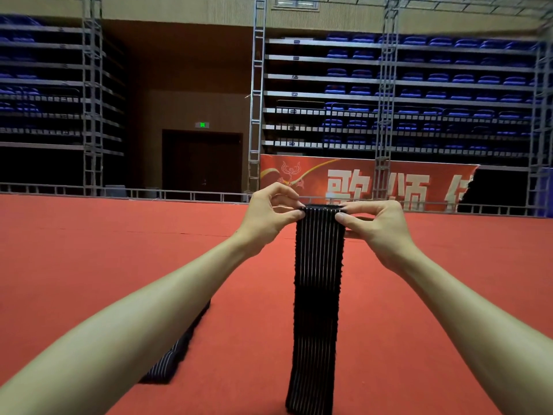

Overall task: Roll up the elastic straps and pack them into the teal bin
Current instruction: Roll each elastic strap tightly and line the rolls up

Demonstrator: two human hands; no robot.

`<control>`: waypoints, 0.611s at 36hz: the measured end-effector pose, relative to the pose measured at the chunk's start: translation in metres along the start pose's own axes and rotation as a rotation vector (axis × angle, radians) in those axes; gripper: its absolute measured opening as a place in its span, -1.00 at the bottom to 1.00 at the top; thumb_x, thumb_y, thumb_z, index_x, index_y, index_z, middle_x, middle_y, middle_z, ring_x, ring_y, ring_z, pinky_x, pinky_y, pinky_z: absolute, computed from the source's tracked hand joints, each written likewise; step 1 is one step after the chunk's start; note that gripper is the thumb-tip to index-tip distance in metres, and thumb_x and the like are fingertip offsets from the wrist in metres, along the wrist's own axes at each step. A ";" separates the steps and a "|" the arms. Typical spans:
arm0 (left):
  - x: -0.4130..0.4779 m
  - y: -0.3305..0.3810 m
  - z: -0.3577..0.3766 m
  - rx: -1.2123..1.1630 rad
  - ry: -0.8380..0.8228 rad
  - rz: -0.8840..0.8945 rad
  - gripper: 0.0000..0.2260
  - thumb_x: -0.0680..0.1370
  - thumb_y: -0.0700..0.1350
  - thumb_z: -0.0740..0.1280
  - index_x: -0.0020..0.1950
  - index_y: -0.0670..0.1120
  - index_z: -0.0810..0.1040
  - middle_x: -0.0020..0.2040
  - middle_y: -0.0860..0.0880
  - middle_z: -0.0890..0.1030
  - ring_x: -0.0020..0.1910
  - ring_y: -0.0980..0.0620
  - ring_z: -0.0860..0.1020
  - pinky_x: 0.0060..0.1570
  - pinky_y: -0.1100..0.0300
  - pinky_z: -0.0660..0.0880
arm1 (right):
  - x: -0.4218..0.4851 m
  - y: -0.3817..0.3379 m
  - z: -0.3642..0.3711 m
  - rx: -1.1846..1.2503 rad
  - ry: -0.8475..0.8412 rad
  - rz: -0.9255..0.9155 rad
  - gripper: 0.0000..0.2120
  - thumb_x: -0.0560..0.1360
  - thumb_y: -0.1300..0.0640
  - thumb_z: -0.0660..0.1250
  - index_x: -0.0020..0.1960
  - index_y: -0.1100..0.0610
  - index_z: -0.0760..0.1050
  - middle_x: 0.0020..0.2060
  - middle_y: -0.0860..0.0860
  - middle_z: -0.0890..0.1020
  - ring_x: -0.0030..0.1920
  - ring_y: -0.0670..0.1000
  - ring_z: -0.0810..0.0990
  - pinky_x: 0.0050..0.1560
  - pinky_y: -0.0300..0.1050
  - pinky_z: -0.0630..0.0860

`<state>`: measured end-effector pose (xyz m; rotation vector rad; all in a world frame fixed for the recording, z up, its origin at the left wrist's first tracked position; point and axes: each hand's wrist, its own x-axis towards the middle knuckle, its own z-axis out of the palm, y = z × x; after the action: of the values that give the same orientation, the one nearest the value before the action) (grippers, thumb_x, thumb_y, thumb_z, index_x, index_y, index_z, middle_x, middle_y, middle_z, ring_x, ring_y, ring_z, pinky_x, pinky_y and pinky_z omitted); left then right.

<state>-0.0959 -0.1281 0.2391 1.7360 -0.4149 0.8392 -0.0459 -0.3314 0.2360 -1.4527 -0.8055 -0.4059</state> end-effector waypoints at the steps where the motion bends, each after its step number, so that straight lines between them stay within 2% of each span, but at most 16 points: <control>1: 0.000 0.000 0.000 -0.004 0.004 0.000 -0.75 0.44 -0.40 0.47 -0.02 -0.13 0.55 -0.13 -0.08 0.66 -0.12 0.02 0.65 0.00 0.18 0.60 | 0.000 0.000 0.001 0.004 0.005 -0.004 -0.91 0.40 0.39 0.49 -0.21 0.24 0.65 -0.11 0.15 0.68 -0.15 0.10 0.69 -0.17 0.01 0.69; 5: -0.002 0.000 0.001 -0.023 0.006 0.010 -0.76 0.45 -0.40 0.45 -0.01 -0.12 0.55 -0.10 -0.11 0.65 -0.09 0.04 0.64 -0.01 0.20 0.58 | -0.001 0.000 0.005 -0.009 0.026 -0.029 -0.88 0.37 0.42 0.50 -0.26 0.25 0.64 -0.05 0.13 0.69 -0.10 0.13 0.70 -0.13 0.00 0.69; 10: -0.001 0.000 0.000 0.003 0.048 0.012 -0.69 0.45 -0.36 0.48 0.01 0.01 0.54 -0.06 -0.09 0.63 -0.02 -0.09 0.65 0.05 0.08 0.61 | 0.001 0.003 0.006 -0.066 0.037 -0.034 -0.92 0.37 0.41 0.51 -0.23 0.29 0.65 -0.04 0.12 0.70 -0.12 0.11 0.71 -0.15 -0.06 0.68; 13: -0.002 0.002 0.000 -0.010 0.039 0.008 -0.70 0.46 -0.37 0.47 0.03 -0.03 0.54 -0.01 -0.07 0.60 -0.07 -0.01 0.66 0.02 0.16 0.61 | 0.002 0.005 0.005 -0.058 0.038 -0.018 -0.91 0.36 0.40 0.52 -0.26 0.28 0.65 -0.06 0.11 0.70 -0.15 0.06 0.72 -0.19 -0.10 0.66; 15: -0.004 0.003 0.000 -0.022 0.022 0.000 -0.74 0.47 -0.37 0.46 0.05 -0.08 0.56 0.05 -0.09 0.62 -0.03 -0.01 0.67 0.05 0.17 0.61 | 0.002 0.006 0.005 -0.045 0.039 -0.009 -0.90 0.35 0.40 0.52 -0.28 0.28 0.64 -0.08 0.11 0.70 -0.16 0.06 0.73 -0.20 -0.12 0.65; 17: -0.004 0.001 0.000 -0.016 0.008 -0.006 -0.79 0.48 -0.34 0.46 0.02 -0.08 0.61 0.07 -0.11 0.65 0.04 -0.09 0.67 0.10 0.09 0.60 | 0.001 0.006 0.005 -0.015 0.043 0.003 -0.88 0.36 0.42 0.51 -0.30 0.28 0.62 -0.09 0.10 0.70 -0.17 0.06 0.73 -0.22 -0.14 0.64; 22: -0.006 0.001 0.000 -0.021 -0.012 -0.012 -0.84 0.49 -0.31 0.45 -0.04 -0.06 0.65 -0.01 -0.13 0.68 0.05 -0.15 0.66 0.13 0.00 0.60 | 0.000 0.004 0.007 0.056 0.049 0.020 -0.87 0.36 0.44 0.49 -0.30 0.32 0.59 -0.11 0.12 0.70 -0.19 0.06 0.72 -0.25 -0.15 0.63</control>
<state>-0.1009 -0.1290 0.2357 1.7233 -0.4202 0.8134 -0.0448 -0.3244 0.2321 -1.3928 -0.7566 -0.3991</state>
